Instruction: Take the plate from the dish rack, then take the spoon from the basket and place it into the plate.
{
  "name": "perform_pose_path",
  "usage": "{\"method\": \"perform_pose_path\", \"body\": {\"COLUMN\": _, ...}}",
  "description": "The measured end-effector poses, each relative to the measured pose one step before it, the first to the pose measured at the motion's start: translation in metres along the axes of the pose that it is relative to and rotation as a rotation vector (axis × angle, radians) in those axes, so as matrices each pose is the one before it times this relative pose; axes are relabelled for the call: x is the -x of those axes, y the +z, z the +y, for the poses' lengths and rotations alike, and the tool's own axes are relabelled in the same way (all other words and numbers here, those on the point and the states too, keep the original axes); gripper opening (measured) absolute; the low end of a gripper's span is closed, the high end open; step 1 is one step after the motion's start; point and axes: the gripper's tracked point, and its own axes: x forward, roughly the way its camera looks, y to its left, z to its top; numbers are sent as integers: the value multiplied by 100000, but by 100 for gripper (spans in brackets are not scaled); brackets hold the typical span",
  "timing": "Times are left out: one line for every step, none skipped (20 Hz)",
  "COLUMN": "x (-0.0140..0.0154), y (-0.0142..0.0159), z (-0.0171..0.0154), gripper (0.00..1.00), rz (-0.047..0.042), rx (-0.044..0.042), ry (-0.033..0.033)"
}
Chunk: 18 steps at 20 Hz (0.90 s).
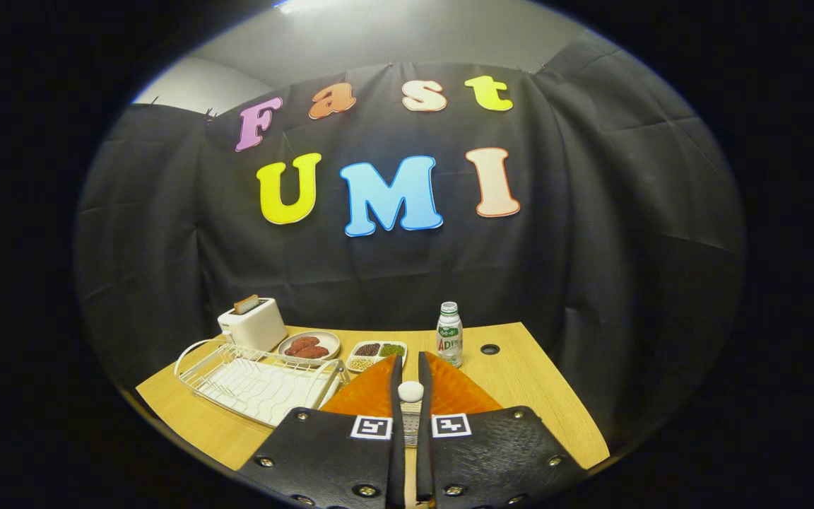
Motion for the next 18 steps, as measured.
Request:
{"method": "perform_pose_path", "body": {"x": 197, "y": 380, "z": 54, "gripper": 6, "rz": -207, "rx": 524, "ry": -314}}
{"method": "perform_pose_path", "body": {"x": 304, "y": 306, "z": 192, "gripper": 6, "rz": -251, "rx": 401, "ry": -16}}
{"method": "perform_pose_path", "body": {"x": 254, "y": 377, "z": 142, "gripper": 6, "rz": -421, "rx": 369, "ry": -246}}
{"method": "perform_pose_path", "body": {"x": 248, "y": 105, "z": 61, "gripper": 6, "rz": -83, "rx": 562, "ry": -109}}
{"method": "perform_pose_path", "body": {"x": 268, "y": 98, "z": 134, "gripper": 6, "rz": 211, "rx": 384, "ry": -105}}
{"method": "perform_pose_path", "body": {"x": 227, "y": 67, "z": 193, "gripper": 6, "rz": -10, "rx": 29, "ry": 174}}
{"method": "perform_pose_path", "body": {"x": 144, "y": -88, "z": 170, "gripper": 6, "rz": 301, "rx": -33, "ry": 144}}
{"method": "perform_pose_path", "body": {"x": 260, "y": -390, "z": 33, "gripper": 6, "rz": 763, "rx": 402, "ry": 16}}
{"method": "perform_pose_path", "body": {"x": 295, "y": -384, "z": -34, "gripper": 6, "rz": 898, "rx": 440, "ry": -368}}
{"method": "perform_pose_path", "body": {"x": 324, "y": -202, "z": 233, "gripper": 6, "rz": 457, "rx": 87, "ry": 254}}
{"method": "perform_pose_path", "body": {"x": 293, "y": -322, "z": 230, "gripper": 6, "rz": 500, "rx": -273, "ry": 329}}
{"method": "perform_pose_path", "body": {"x": 339, "y": -366, "z": 196, "gripper": 6, "rz": 44, "rx": -260, "ry": 430}}
{"method": "perform_pose_path", "body": {"x": 202, "y": -361, "z": 177, "gripper": 6, "rz": 479, "rx": -197, "ry": 467}}
{"method": "perform_pose_path", "body": {"x": 123, "y": -683, "z": 225, "gripper": 6, "rz": 1028, "rx": -314, "ry": 339}}
{"method": "perform_pose_path", "body": {"x": 146, "y": -577, "z": 318, "gripper": 6, "rz": 1095, "rx": -596, "ry": 503}}
{"method": "perform_pose_path", "body": {"x": 167, "y": -664, "z": 383, "gripper": 6, "rz": 1306, "rx": -843, "ry": 868}}
{"method": "perform_pose_path", "body": {"x": 76, "y": -658, "z": 534, "gripper": 6, "rz": 1381, "rx": -676, "ry": 1290}}
{"method": "perform_pose_path", "body": {"x": 132, "y": -671, "z": 456, "gripper": 6, "rz": 1529, "rx": -282, "ry": 1240}}
